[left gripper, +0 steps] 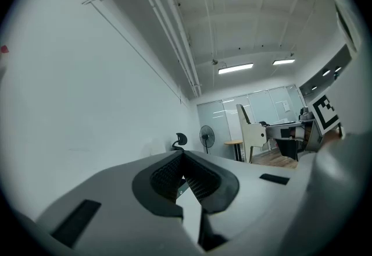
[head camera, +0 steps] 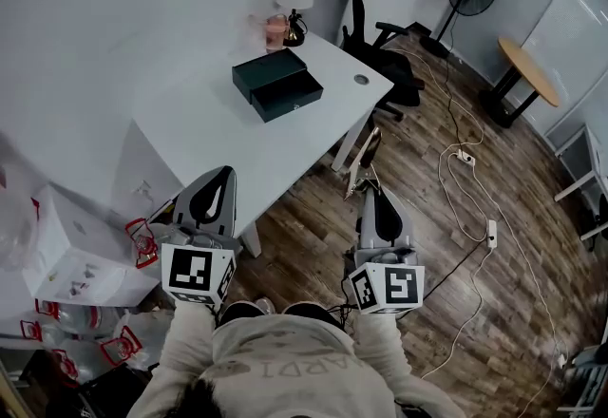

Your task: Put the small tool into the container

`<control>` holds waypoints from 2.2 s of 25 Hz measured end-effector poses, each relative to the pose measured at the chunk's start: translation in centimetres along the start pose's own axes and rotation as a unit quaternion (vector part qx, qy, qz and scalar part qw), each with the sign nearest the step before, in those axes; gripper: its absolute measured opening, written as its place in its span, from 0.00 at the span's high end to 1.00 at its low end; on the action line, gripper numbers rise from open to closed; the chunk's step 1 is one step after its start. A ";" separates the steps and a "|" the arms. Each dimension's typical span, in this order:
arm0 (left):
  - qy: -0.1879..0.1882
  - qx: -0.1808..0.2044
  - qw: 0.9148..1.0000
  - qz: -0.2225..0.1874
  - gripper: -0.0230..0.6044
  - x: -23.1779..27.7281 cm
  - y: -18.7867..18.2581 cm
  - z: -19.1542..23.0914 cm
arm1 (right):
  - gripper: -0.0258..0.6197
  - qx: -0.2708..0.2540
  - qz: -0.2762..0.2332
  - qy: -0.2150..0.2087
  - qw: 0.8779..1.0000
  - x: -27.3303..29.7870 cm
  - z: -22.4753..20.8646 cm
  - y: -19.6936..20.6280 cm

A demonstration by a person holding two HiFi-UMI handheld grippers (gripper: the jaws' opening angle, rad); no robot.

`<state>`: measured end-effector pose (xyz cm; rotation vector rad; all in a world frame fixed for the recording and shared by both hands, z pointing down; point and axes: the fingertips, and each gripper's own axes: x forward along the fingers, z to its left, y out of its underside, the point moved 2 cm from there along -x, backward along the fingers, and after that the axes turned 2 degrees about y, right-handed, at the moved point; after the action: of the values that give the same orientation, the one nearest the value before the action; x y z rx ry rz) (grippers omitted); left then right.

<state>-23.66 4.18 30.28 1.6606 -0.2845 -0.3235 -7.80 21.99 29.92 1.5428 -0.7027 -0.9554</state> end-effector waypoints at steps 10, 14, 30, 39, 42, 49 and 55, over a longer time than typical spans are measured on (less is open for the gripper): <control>0.020 -0.006 1.000 0.000 0.96 1.9 1.2 2.8 | 0.94 0.005 0.001 0.009 1.000 2.4 1.7 1.0; 0.026 -0.011 1.000 0.003 0.96 3.2 1.6 3.2 | 0.94 0.005 0.005 0.015 1.000 3.4 1.2 1.4; -0.011 -0.010 1.000 0.001 0.96 14.0 1.9 5.8 | 0.94 0.006 -0.003 -0.025 1.000 15.3 -4.0 2.9; -0.038 -0.017 0.999 0.000 0.96 20.5 2.1 5.6 | 0.94 0.004 -0.003 -0.057 0.998 21.5 -8.2 3.3; -0.044 -0.016 0.999 0.000 0.96 22.5 2.0 5.0 | 0.94 0.007 -0.001 -0.065 0.998 23.1 -10.0 3.6; -0.075 -0.017 0.997 0.006 0.96 26.1 2.3 4.5 | 0.94 0.017 0.000 -0.089 0.996 26.7 -13.2 4.6; -0.096 -0.010 0.995 0.008 0.96 28.5 2.2 3.5 | 0.94 0.024 0.004 -0.117 0.993 29.2 -15.3 5.5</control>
<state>1.49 -9.89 30.84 1.6089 -0.4367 -0.4732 20.26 3.76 30.20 1.4831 -0.9020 -1.1328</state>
